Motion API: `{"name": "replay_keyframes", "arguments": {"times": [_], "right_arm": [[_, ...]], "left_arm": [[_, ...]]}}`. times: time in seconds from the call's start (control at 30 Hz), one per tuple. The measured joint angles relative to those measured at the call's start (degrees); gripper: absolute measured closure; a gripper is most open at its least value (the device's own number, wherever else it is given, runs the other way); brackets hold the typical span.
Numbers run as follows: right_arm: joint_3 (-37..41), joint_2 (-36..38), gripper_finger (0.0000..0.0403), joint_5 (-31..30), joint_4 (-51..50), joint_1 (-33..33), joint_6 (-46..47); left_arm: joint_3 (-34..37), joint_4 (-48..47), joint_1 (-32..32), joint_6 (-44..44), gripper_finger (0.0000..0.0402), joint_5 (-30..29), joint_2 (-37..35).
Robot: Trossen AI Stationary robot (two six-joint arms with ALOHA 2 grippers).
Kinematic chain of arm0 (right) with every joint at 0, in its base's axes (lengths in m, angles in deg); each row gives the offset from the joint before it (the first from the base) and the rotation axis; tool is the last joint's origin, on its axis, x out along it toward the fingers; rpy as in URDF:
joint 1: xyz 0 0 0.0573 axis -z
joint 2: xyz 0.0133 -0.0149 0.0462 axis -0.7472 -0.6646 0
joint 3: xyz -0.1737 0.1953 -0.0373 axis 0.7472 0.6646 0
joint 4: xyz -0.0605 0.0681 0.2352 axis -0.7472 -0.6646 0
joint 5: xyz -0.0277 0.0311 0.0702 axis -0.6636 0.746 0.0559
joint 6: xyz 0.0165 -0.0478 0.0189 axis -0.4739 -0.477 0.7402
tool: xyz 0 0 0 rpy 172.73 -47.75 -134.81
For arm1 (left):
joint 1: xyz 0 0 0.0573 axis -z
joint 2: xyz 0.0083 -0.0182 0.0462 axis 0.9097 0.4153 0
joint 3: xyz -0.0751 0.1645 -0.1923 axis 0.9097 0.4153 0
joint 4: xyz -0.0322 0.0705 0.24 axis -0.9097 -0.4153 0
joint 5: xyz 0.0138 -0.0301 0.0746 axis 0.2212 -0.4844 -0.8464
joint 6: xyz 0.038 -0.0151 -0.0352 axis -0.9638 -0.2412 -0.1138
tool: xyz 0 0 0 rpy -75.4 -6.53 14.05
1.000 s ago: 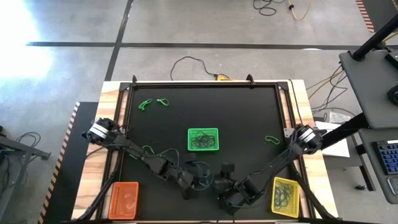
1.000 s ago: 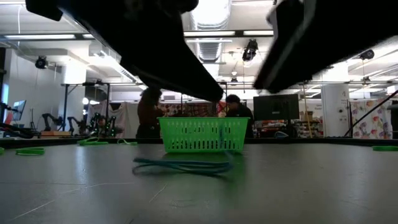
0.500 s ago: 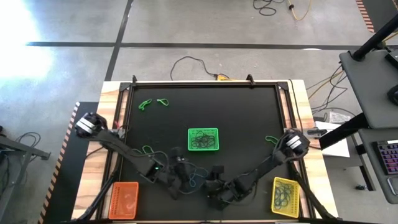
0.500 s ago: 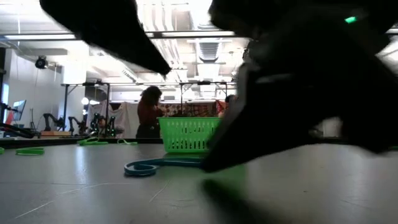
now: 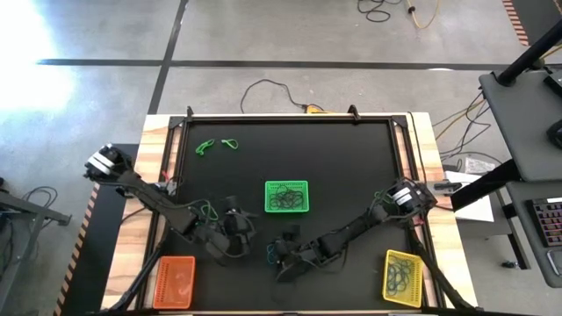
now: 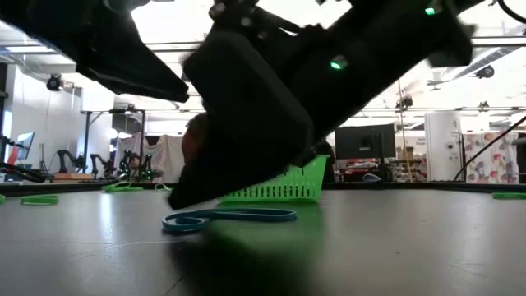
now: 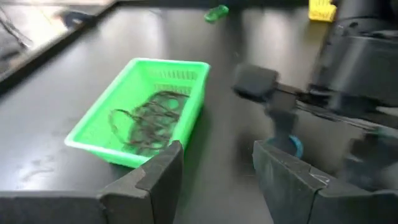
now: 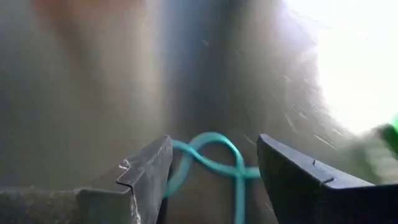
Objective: Sort rubber bands into baskets
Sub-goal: Put the blue rubber band into the yellow basket
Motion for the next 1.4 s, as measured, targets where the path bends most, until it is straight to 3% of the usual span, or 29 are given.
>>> {"name": "replay_keyframes", "arguments": {"times": [0.1, 0.37, 0.53, 0.7, 0.77, 1.07, 1.2, 1.4], "right_arm": [[-0.10, -1.29, 0.0177, 4.11, 1.69, 1.02, -0.29], [-0.32, -2.79, 0.0202, 4.88, 0.16, 1.34, -1.12], [-0.37, -2.81, 0.0277, 5.16, -2.01, 1.65, -1.37], [-0.35, -2.85, 0.0368, 5.37, -4.77, 2.10, -1.22], [-0.35, -2.81, 0.0386, 5.32, -5.52, 2.08, -1.51], [0.22, 3.68, 0.0391, 7.29, -14.15, 1.52, -1.18], [0.40, 9.70, 0.0391, 13.56, -22.87, 0.67, -0.69], [0.20, 19.13, 0.0391, 23.73, -41.49, -0.45, 10.32]], "left_arm": [[3.35, 6.62, -0.11, -2.43, 0.0221, -3.23, -0.94], [7.18, 17.28, -0.55, -10.15, 0.0221, -7.17, -2.30], [7.13, 16.42, -0.57, -11.57, 0.0221, -11.02, -2.33], [7.28, 17.04, -0.76, -9.73, 0.0221, -11.04, -2.20], [7.37, 16.73, -0.76, -9.50, 0.0221, -11.05, -2.11], [7.86, 15.70, -0.74, -9.16, 0.0221, -11.04, -1.98], [8.25, 15.45, -0.74, -8.45, 0.0221, -11.02, -1.96], [8.87, 15.25, -0.74, -8.87, 0.0221, -11.12, -1.96]]}}
